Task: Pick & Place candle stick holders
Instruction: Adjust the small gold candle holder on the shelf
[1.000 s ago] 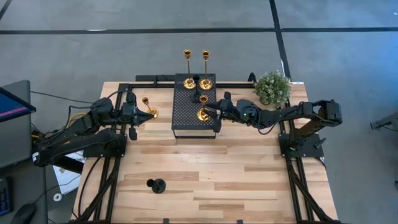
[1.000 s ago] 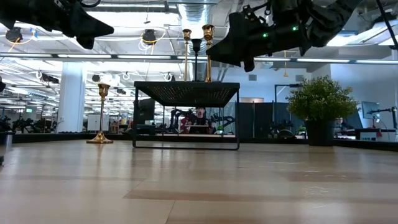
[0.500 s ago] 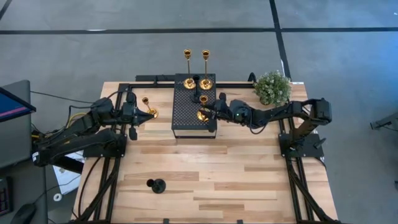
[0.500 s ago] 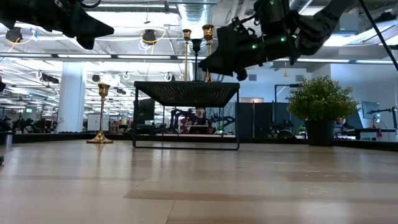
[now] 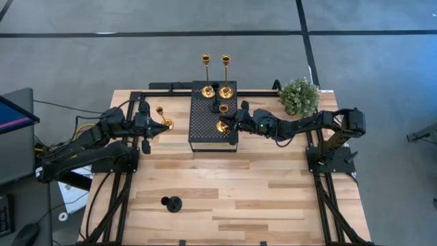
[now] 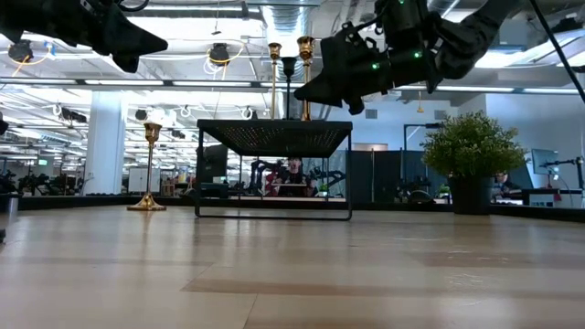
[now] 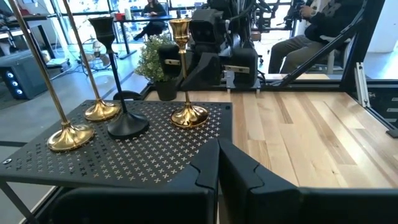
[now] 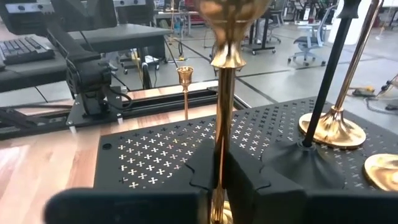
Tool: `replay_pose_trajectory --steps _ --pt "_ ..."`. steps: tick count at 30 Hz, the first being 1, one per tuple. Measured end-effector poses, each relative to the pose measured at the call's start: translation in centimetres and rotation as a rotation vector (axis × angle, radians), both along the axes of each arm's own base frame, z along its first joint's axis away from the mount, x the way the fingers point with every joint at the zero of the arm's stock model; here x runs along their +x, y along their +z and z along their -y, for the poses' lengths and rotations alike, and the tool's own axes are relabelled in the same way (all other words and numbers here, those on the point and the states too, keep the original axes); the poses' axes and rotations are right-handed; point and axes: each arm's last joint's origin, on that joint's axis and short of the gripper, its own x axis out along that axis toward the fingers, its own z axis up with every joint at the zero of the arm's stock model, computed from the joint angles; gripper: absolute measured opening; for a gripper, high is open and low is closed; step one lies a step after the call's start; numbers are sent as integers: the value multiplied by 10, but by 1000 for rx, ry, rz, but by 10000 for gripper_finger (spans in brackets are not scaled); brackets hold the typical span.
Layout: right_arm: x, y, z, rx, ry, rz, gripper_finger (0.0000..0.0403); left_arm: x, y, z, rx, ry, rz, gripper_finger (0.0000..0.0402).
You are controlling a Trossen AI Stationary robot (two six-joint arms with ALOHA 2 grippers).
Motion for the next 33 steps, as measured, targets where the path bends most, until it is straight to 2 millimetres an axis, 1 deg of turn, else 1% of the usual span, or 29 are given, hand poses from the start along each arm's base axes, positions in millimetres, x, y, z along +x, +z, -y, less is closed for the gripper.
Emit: replay_pose_trajectory --steps 2,8,11,16,22,28,33 --pt "0 0 0 -18 2 -6 9 0 0 0 0 0 0 8" --pt "-1 0 2 -17 -5 -6 15 0 0 0 0 1 0 8" --pt "-1 0 6 -16 -15 -7 7 0 0 0 0 1 0 8" --pt "-3 0 13 -7 -38 -9 15 0 0 0 0 0 -1 8" --pt "-5 0 21 -6 -62 -11 5 0 0 0 0 0 -1 8" --pt "-7 0 27 -3 -80 -17 17 0 0 0 0 1 -1 8" --pt "-7 -1 28 -3 -82 -20 6 0 0 0 0 0 -1 8"
